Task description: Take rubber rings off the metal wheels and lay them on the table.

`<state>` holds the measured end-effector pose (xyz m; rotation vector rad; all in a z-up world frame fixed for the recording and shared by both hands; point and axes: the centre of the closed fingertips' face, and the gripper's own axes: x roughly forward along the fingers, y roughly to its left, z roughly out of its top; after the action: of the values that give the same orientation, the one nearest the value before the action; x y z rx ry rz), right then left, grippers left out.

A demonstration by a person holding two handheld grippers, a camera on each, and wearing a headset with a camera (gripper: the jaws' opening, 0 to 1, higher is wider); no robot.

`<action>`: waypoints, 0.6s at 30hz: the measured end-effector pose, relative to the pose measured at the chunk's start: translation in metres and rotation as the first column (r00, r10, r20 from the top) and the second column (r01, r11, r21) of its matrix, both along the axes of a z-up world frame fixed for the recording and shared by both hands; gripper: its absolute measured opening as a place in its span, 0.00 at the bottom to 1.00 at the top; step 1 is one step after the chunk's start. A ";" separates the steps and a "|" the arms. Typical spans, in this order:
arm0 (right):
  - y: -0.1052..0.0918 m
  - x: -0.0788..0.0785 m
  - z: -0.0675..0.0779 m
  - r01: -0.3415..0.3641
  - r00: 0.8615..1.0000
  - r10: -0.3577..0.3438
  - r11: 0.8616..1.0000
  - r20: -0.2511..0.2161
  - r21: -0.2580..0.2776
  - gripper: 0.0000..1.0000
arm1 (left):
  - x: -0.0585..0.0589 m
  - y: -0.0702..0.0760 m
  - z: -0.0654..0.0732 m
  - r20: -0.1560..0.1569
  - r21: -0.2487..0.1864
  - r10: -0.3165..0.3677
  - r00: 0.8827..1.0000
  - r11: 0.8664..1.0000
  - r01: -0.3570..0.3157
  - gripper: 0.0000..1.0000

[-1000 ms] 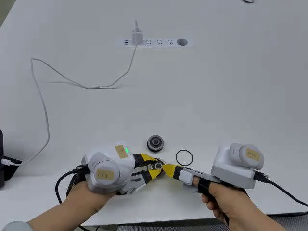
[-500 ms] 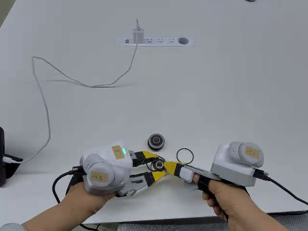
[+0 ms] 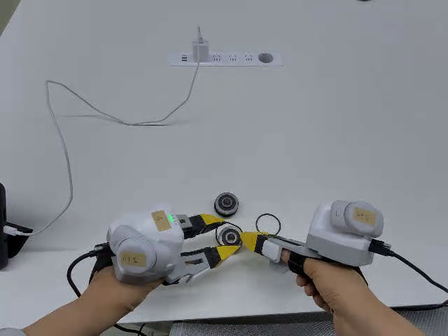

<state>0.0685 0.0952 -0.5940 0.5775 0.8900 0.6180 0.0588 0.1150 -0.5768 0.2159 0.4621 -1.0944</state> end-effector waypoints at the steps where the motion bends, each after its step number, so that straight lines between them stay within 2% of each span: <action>1: -0.001 0.000 0.001 0.002 1.000 -0.002 1.000 0.002 0.000 0.02 | 0.000 0.001 0.000 0.002 -0.002 0.004 1.000 1.000 -0.004 0.31; 13: -0.016 0.004 0.002 0.029 1.000 -0.028 0.999 0.011 -0.029 0.02 | 0.000 0.004 -0.003 -0.007 0.013 0.031 1.000 0.999 -0.031 0.40; 18: -0.033 0.010 -0.002 0.057 0.998 -0.054 0.994 0.028 -0.092 0.02 | 0.001 0.008 -0.003 -0.008 0.015 0.041 0.999 0.999 -0.041 0.40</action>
<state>0.0790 0.0623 -0.5958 0.5080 0.8713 0.5297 0.0597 0.1226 -0.5799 0.2142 0.4802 -1.0523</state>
